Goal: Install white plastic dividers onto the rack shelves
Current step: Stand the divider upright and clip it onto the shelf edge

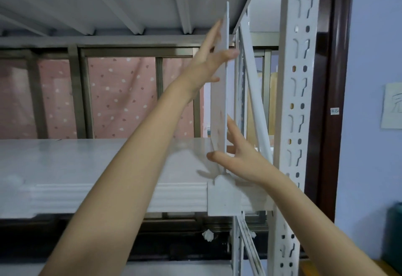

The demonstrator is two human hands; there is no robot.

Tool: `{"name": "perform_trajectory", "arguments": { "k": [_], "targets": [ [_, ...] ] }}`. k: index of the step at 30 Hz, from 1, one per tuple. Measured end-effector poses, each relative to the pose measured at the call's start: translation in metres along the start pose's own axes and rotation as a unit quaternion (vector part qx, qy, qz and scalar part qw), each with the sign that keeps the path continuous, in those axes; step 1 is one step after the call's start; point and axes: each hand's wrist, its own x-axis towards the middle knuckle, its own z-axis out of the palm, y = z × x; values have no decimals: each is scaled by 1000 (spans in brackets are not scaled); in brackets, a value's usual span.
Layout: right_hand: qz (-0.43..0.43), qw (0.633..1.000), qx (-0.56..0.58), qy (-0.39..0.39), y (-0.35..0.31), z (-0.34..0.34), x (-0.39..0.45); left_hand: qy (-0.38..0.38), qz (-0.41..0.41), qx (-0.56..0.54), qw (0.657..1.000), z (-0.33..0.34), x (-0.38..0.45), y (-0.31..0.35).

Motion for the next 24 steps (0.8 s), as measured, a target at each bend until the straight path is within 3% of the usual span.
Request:
{"name": "perform_trajectory", "arguments": {
  "k": [4,7,12,15,18,24],
  "targets": [
    [4,1000,13,-6,-2,3,-17,3,-14,9,1000,15,-46,-13],
    [12,999,-26,-37,1,2,-33,-35,-23,0,999,20,-83,-21],
    [-28,980,-188,-59,11,-2,-58,-98,-68,29,992,33,-144,-38],
    [-110,926,-361,-14,19,4,-68,-128,-76,134,980,38,-173,-43],
    [-169,862,-474,58,25,11,-75,-81,-16,301,950,44,-194,-48],
    [-175,845,-495,102,45,13,-77,-29,75,464,882,51,-208,-62]
  ]
}}
